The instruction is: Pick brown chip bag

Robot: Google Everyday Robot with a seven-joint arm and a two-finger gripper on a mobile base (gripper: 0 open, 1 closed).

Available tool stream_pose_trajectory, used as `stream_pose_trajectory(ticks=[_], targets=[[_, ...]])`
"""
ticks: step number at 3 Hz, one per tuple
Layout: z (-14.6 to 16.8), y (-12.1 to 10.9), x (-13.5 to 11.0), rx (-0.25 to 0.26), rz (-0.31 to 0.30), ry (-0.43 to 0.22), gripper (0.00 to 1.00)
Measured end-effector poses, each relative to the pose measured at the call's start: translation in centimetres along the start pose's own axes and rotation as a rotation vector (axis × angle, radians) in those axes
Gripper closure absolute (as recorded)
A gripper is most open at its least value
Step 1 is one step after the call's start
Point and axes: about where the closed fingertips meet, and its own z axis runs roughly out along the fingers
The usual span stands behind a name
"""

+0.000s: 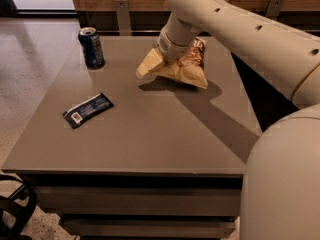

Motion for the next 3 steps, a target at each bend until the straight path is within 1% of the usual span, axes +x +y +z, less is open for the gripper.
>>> stream_pose_trajectory(ticks=[3], targets=[[-0.67,-0.01,-0.36,0.0,0.0,0.0,0.7]])
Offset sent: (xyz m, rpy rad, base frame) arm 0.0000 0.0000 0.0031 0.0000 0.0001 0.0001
